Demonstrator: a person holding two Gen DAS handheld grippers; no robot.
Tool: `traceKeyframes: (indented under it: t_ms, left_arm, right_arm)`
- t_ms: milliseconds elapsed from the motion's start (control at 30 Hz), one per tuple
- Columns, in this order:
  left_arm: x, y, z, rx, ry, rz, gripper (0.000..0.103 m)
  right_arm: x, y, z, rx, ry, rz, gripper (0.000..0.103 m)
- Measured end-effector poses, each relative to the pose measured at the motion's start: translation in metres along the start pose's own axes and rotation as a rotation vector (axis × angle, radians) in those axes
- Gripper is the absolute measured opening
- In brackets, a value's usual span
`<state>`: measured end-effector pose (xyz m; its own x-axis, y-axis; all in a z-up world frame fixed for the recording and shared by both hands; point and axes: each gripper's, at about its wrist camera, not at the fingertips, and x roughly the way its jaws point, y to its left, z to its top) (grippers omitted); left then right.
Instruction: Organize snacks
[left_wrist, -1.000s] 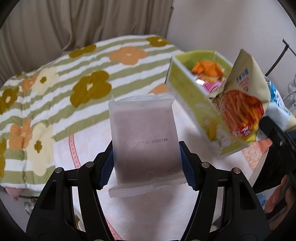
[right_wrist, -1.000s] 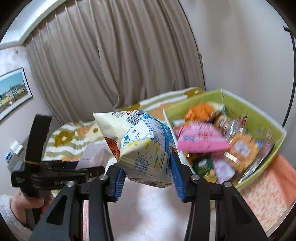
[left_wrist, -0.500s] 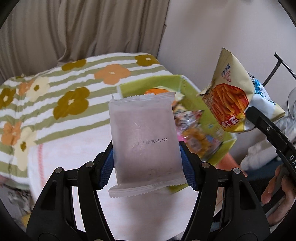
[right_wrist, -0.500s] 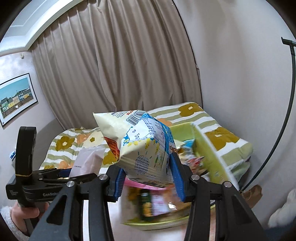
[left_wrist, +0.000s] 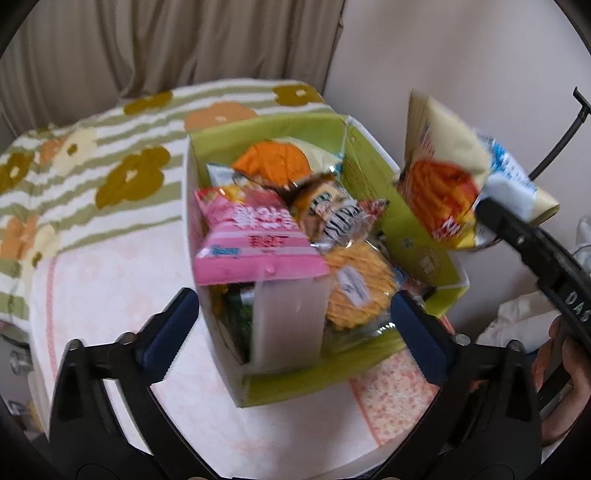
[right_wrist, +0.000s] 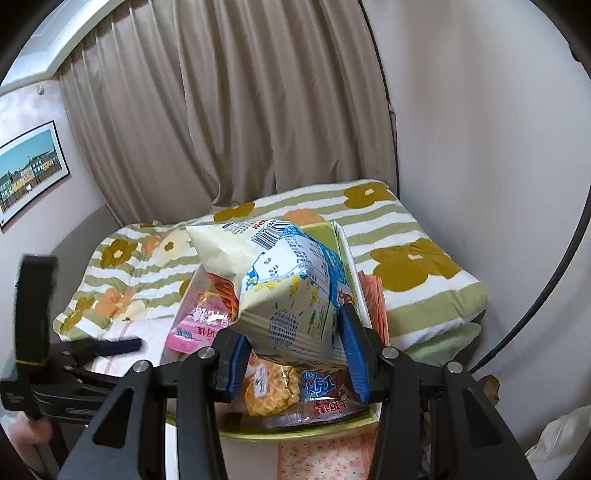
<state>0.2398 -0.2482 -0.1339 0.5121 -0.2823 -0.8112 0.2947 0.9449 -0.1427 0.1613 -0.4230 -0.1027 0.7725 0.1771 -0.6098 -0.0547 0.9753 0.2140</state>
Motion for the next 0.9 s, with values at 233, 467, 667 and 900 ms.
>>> traceKeyframes:
  t_ms: [233, 467, 667, 900]
  left_arm:
    - [-0.019, 0.019, -0.001, -0.046, -0.04, -0.002, 0.103]
    - [-0.033, 0.034, 0.004, -0.048, -0.061, 0.027, 0.103]
    - [-0.037, 0.039, -0.001, -0.046, -0.061, 0.066, 0.103]
    - [-0.047, 0.047, -0.011, -0.076, -0.064, 0.075, 0.103]
  right_arm:
    - [0.006, 0.003, -0.001, -0.046, 0.01, -0.012, 0.042]
    - [0.02, 0.003, 0.008, -0.052, 0.044, -0.038, 0.044]
    - [0.026, 0.003, 0.003, -0.045, 0.092, -0.071, 0.103]
    - [0.007, 0.012, -0.004, -0.081, 0.073, -0.093, 0.103]
